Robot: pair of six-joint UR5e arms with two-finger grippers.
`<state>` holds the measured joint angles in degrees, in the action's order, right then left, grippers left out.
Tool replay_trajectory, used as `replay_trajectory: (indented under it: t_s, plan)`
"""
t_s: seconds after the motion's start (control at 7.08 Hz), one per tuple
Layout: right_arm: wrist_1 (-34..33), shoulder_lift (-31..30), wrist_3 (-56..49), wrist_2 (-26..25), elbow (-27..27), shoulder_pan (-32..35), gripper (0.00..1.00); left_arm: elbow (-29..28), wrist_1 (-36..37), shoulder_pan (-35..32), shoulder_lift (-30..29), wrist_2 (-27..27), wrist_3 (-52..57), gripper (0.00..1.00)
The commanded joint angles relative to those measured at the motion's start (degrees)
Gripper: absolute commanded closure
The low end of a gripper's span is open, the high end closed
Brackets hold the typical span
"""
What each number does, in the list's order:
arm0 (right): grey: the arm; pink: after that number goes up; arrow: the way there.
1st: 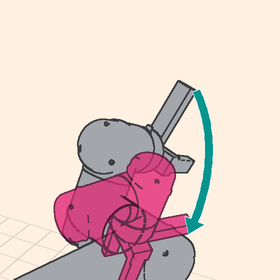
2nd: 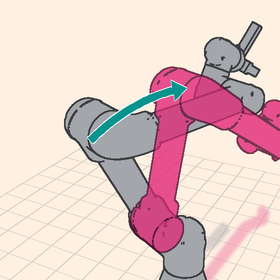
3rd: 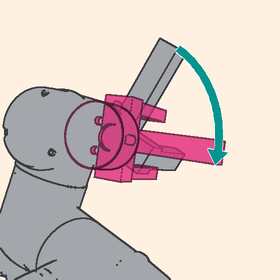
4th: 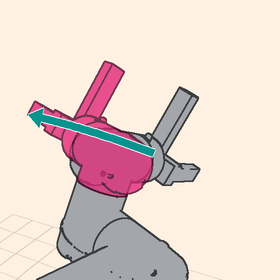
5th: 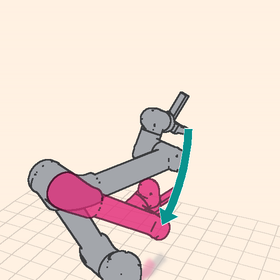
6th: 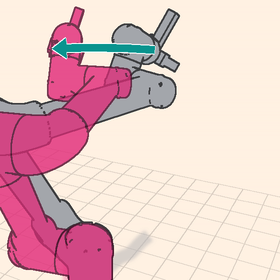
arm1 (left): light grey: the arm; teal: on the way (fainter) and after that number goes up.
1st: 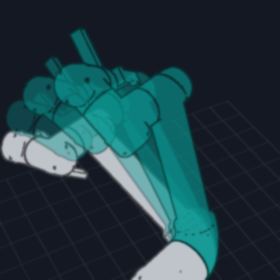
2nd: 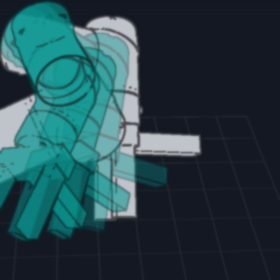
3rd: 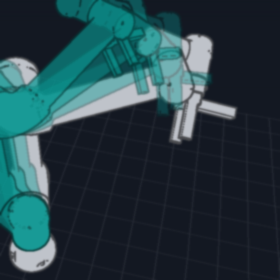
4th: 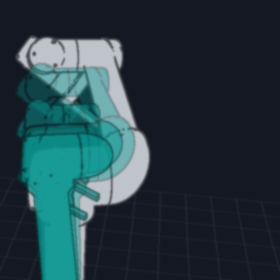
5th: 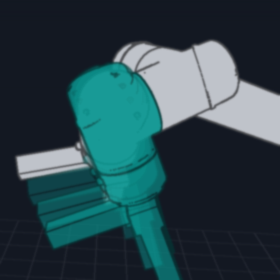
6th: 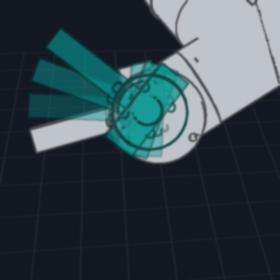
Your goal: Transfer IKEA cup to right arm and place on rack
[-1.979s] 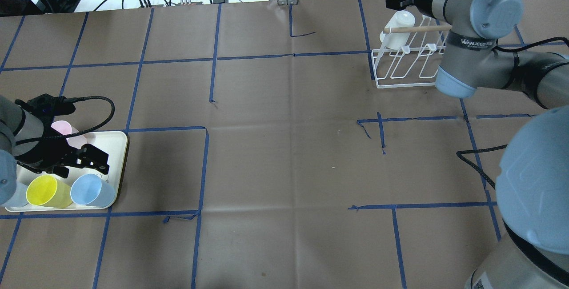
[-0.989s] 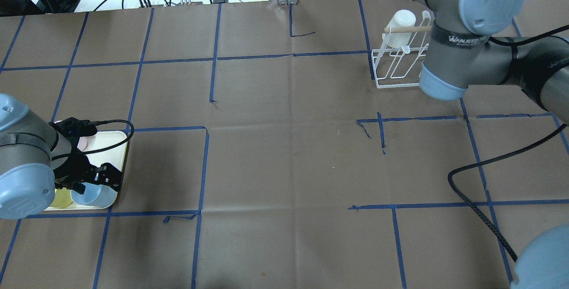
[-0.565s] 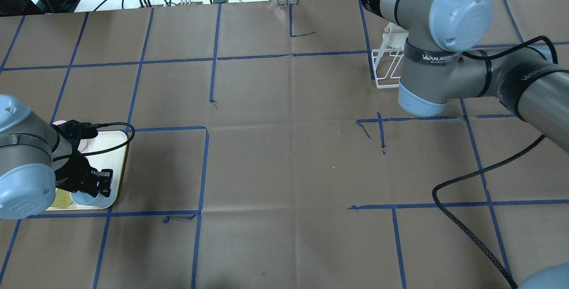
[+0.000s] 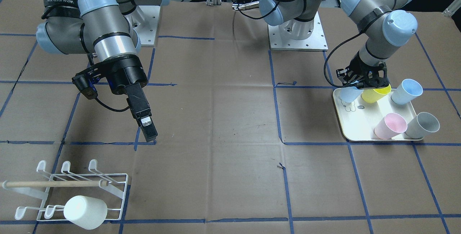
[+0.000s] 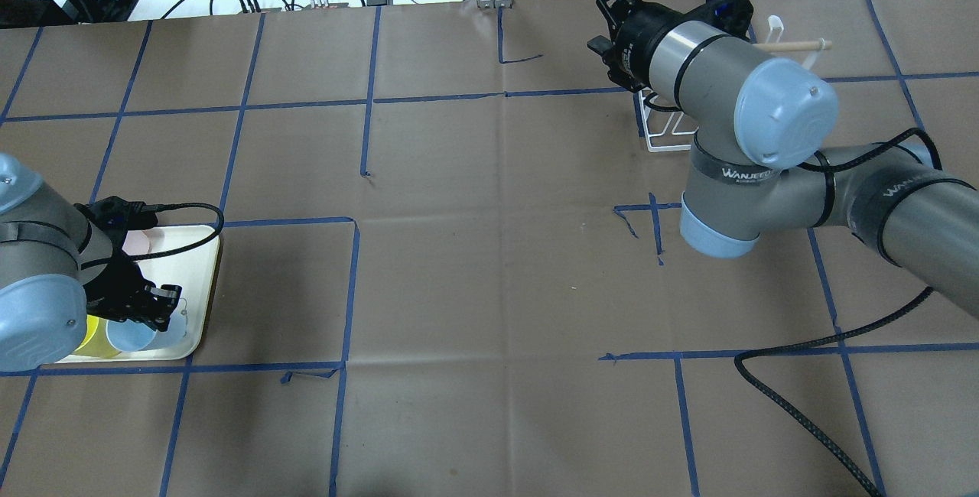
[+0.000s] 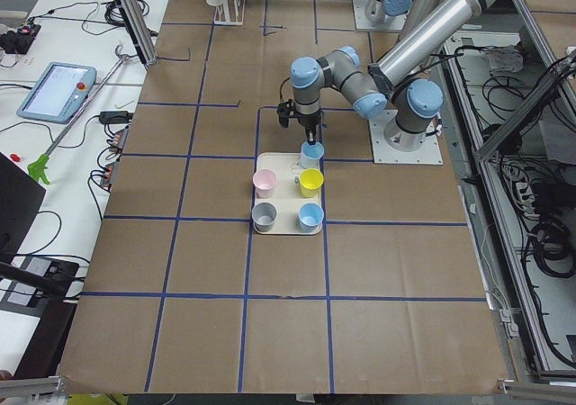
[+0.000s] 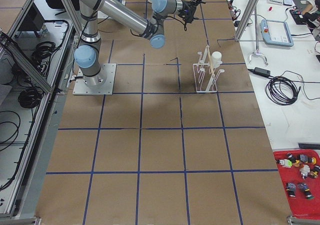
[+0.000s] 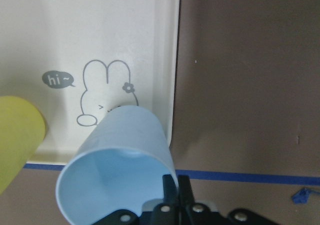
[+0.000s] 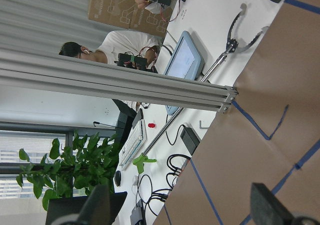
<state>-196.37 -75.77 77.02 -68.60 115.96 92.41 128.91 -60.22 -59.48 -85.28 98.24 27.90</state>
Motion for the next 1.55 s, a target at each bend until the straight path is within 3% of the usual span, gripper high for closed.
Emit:
replay_trajectory:
  t_s: [0.0,0.28,0.42,0.71,0.85,0.99,1.41]
  plan:
    - [-0.7,-1.8,4.3,0.1,1.5,0.3,0.0,-4.7,-4.4,-0.3,0.8,1.7,0.0,1.0]
    - [-0.6,-3.3,6.8,-0.7,3.1,0.6,0.0,-20.4,-19.1,-1.2,-0.7,0.6,-0.6,1.0]
    - [-0.6,-3.2,6.7,-0.7,3.0,0.6,0.0,-29.5,-26.5,-1.3,-2.0,-3.7,-0.7,1.0]
    - [-0.4,-3.3,6.7,-0.7,3.2,0.6,0.0,-39.1,-31.3,-1.6,-6.8,-10.0,-0.1,1.0]
    - [-0.4,-3.3,6.7,-0.6,3.2,0.6,0.0,-39.9,-30.8,-1.8,-7.3,-14.8,0.4,1.0]
    - [-0.4,-3.4,6.7,-0.7,3.2,0.6,0.0,-40.0,-29.9,-1.8,-7.2,-24.3,2.1,1.0]
    - [-0.3,-3.5,6.7,-0.7,3.2,0.7,0.0,-34.8,-15.8,-2.0,-7.3,-51.1,4.4,1.0]
